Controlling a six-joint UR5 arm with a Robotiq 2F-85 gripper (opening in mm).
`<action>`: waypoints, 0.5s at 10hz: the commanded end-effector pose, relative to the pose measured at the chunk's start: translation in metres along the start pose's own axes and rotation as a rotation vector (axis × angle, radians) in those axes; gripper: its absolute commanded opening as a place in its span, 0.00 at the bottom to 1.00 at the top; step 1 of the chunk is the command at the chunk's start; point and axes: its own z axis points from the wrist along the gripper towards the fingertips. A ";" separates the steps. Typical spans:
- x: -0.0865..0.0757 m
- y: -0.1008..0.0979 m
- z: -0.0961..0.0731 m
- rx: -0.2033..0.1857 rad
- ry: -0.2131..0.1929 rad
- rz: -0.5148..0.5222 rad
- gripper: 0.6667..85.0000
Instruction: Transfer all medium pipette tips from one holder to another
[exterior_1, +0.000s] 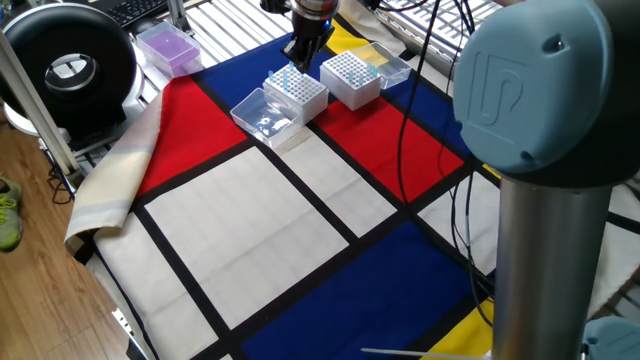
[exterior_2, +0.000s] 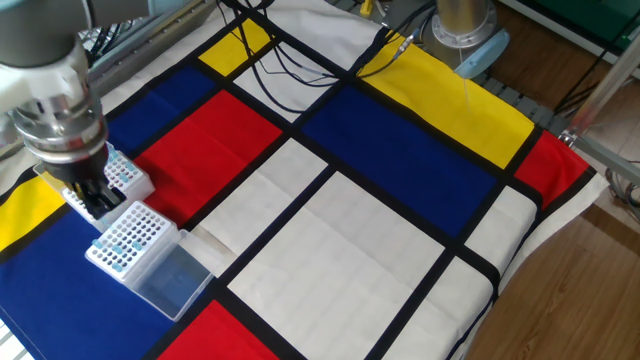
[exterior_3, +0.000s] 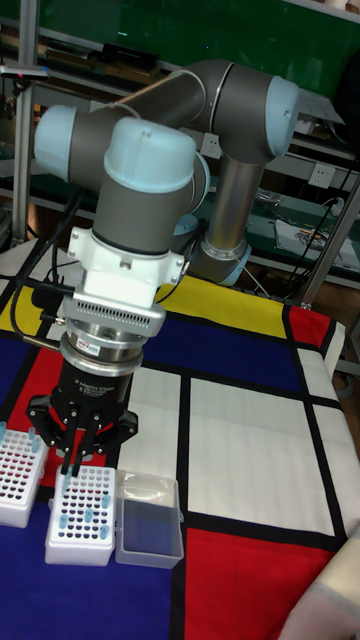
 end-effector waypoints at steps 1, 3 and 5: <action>-0.002 -0.005 -0.018 -0.005 0.001 0.001 0.01; 0.000 -0.020 -0.025 0.011 0.005 -0.028 0.01; 0.006 -0.042 -0.024 -0.003 -0.003 -0.062 0.01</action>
